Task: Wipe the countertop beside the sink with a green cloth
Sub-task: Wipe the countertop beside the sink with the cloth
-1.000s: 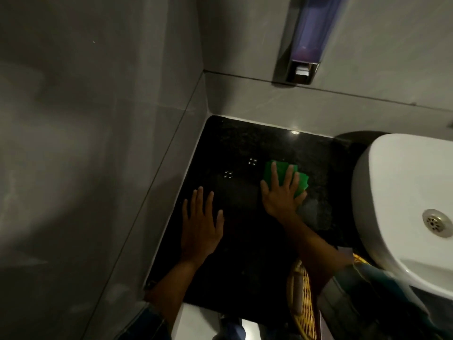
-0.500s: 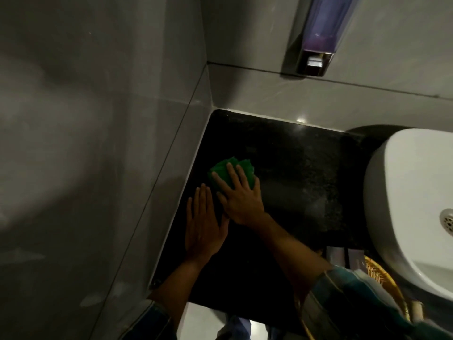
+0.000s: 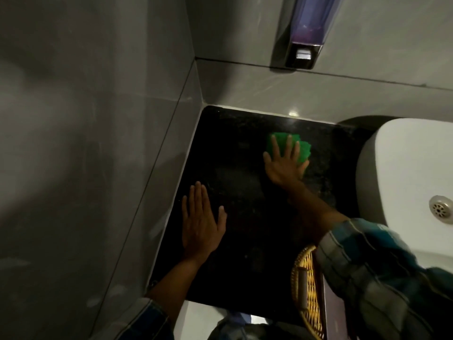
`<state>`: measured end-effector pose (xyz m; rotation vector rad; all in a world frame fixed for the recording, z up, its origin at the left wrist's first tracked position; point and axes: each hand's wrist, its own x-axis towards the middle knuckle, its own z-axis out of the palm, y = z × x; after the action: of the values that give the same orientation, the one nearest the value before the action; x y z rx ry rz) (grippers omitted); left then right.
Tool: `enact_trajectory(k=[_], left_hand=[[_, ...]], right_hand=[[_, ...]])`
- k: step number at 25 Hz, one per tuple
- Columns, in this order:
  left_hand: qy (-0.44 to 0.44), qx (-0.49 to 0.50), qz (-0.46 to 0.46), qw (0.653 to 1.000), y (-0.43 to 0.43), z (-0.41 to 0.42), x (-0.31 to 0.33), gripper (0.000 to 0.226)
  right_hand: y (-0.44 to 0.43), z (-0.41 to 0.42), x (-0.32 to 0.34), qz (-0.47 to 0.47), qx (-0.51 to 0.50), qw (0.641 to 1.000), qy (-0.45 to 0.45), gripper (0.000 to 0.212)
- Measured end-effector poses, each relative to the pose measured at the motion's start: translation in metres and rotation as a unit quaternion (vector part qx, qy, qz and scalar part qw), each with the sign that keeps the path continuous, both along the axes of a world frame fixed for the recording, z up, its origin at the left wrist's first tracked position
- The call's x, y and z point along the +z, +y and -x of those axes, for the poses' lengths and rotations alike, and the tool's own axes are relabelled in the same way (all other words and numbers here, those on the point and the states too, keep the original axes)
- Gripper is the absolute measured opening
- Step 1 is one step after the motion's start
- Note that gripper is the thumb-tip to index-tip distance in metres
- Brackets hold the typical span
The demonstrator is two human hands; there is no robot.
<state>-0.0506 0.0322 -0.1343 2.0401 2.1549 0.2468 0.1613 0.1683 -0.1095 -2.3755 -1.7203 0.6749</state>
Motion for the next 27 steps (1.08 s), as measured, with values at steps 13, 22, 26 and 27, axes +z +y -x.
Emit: enact_trajectory(k=[13,22,26,27], left_hand=[[-0.049,-0.081,-0.03,0.995,0.026,-0.024,0.02,0.064],[-0.01,-0.082,-0.011,0.997,0.04,-0.031,0.0,0.067],[-0.043,-0.084,0.004,0.996,0.038,-0.035,0.013,0.062],[-0.063,-0.076,0.027,0.995,0.038,-0.036,0.02,0.062]], right_hand=[[-0.121,0.017,-0.005,-0.016,0.236,0.971,-0.048,0.057],[-0.026,-0.006,-0.013,0.023,0.033,0.999,-0.005,0.057],[-0.017,0.004,0.021,0.036,0.117,0.99,0.073,0.061],[-0.027,-0.009,0.036,0.03,0.105,0.99,0.094,0.063]])
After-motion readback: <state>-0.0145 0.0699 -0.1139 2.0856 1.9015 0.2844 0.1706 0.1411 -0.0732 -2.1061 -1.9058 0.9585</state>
